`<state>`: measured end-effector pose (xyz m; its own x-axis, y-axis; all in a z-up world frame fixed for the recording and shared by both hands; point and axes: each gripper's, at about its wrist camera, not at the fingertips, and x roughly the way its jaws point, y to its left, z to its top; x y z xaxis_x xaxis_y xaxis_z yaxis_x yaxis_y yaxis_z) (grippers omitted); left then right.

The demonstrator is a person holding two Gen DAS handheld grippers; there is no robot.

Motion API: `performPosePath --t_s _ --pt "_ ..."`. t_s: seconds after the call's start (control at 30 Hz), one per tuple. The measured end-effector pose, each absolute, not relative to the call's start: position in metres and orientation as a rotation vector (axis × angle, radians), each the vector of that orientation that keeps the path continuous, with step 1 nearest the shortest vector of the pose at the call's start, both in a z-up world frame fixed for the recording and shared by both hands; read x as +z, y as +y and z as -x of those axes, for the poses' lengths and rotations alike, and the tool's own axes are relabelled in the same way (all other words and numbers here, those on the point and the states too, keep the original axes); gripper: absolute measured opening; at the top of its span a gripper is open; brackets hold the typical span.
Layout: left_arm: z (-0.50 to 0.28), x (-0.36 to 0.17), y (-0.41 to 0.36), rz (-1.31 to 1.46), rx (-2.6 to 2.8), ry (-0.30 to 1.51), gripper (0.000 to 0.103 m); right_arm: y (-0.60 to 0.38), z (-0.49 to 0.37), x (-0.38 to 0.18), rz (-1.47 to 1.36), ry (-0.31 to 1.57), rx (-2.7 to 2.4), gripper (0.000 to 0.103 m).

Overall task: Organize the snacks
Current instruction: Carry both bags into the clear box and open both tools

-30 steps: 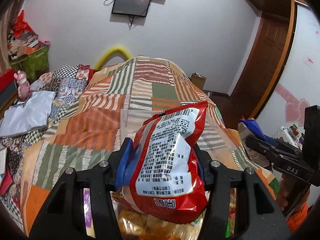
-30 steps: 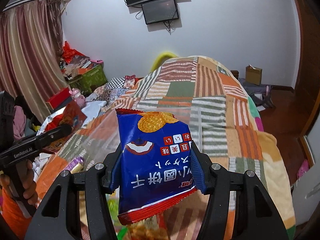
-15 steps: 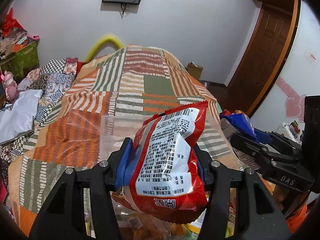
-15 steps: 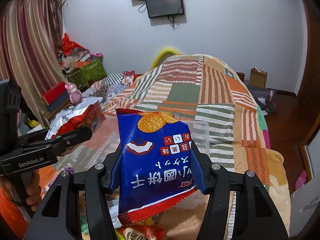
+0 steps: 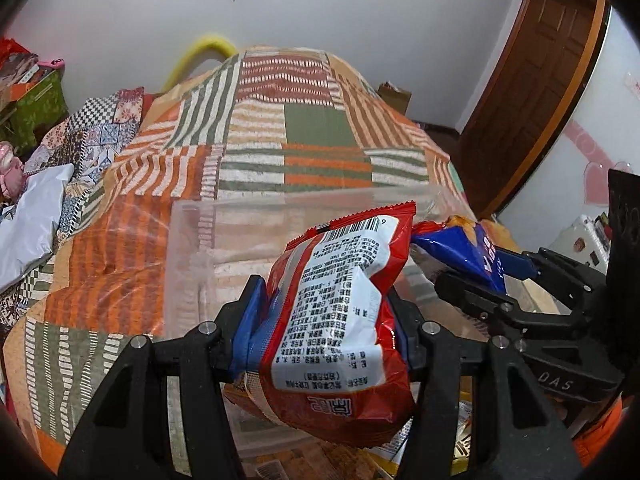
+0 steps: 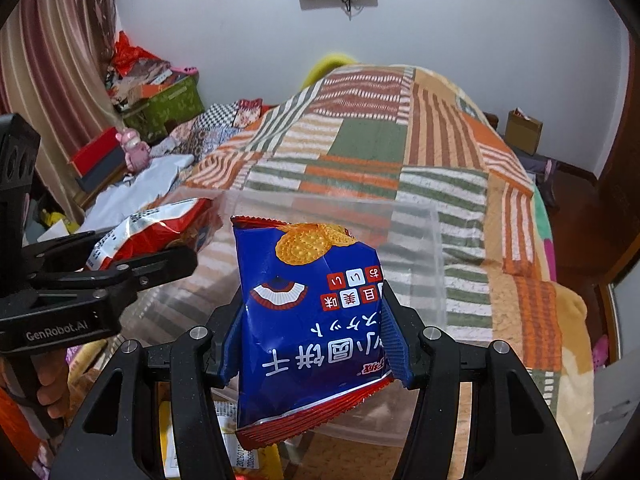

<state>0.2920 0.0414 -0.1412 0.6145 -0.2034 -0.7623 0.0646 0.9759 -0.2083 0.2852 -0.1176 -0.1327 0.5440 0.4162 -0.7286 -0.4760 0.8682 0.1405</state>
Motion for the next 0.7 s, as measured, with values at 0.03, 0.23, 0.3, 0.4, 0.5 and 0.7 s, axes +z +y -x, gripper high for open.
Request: performPosePath --t_s 0.03,0.23,0.3,0.4,0.5,0.7 --pt "-0.294 -0.143 0.041 0.165 -0.158 0.907 0.055 -0.116 -0.286 -0.134 0.084 0.847 0.529 0.055" --pt "-0.297 -0.151 0.037 0.148 -0.155 0.964 0.057 -0.114 -0.289 -0.138 0.089 0.886 0.532 0.057" --pt "-0.298 -0.154 0.037 0.151 -0.150 0.980 0.059 -0.114 -0.290 -0.140 0.083 0.899 0.531 0.057" --pt "-0.298 -0.156 0.037 0.150 -0.145 0.988 0.060 -0.113 -0.291 -0.142 0.080 0.914 0.529 0.057" --pt "-0.296 -0.155 0.038 0.158 -0.145 0.993 0.063 -0.113 -0.290 -0.142 0.092 0.917 0.525 0.058" --pt "-0.287 -0.146 0.040 0.188 -0.151 0.977 0.063 -0.118 -0.281 -0.131 0.089 0.893 0.535 0.065"
